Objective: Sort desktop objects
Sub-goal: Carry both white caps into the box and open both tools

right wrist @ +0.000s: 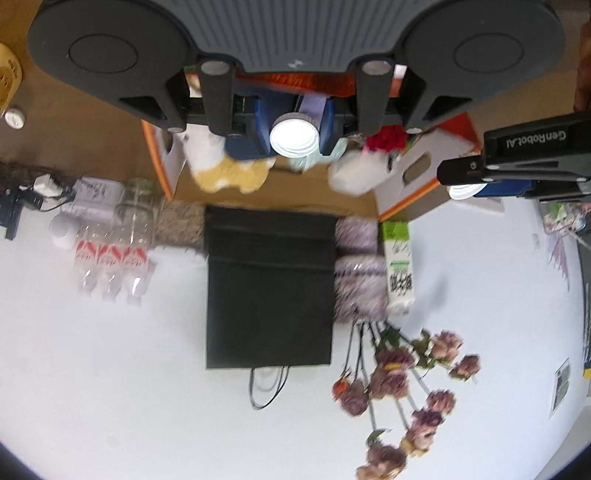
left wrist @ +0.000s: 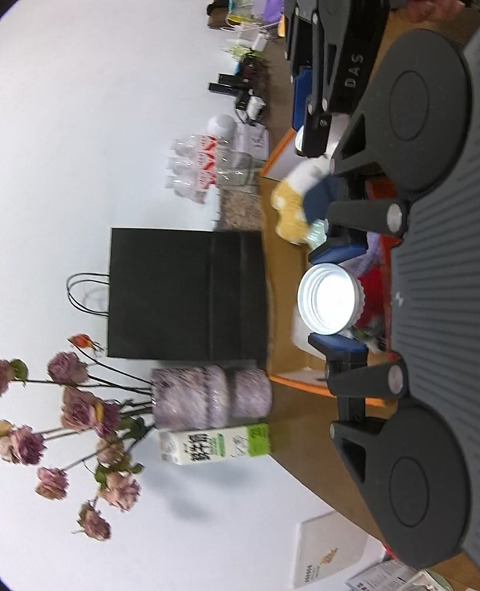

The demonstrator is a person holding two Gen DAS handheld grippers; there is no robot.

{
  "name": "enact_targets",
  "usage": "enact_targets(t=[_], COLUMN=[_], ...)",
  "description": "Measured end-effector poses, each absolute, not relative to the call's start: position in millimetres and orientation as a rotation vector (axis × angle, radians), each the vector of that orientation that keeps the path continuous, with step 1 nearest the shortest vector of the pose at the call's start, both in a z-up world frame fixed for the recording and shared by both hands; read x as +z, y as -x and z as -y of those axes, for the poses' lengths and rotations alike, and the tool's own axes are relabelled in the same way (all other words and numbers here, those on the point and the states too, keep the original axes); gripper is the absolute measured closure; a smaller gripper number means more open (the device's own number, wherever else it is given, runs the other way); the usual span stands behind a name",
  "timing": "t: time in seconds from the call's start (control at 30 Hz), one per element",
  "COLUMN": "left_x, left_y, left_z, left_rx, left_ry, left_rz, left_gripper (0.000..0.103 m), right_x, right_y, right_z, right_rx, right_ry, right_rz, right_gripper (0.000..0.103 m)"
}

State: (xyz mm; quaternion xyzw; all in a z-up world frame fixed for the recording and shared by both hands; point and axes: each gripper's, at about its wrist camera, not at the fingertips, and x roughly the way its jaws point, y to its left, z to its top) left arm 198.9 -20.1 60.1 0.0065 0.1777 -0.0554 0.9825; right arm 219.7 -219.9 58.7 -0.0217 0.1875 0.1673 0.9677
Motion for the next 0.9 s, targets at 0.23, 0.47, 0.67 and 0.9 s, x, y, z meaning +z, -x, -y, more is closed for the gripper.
enact_targets(t=[0.23, 0.47, 0.67, 0.9], left_x=[68, 60, 41, 20], left_y=[-226, -257, -278, -290], left_z=[41, 50, 49, 45], left_rx=[-0.118, -0.101, -0.088, -0.083], left_ry=[-0.030, -0.028, -0.016, -0.035], left_rz=[-0.343, -0.386, -0.436, -0.490], left_gripper=[0.062, 0.062, 0.062, 0.062], right_x=[67, 61, 42, 26], right_y=[-247, -273, -296, -311], right_z=[226, 229, 238, 248], right_rx=[0.309, 0.291, 0.259, 0.235], right_ry=[0.014, 0.018, 0.012, 0.003], right_rz=[-0.358, -0.389, -0.448, -0.496], right_gripper=[0.076, 0.076, 0.076, 0.076])
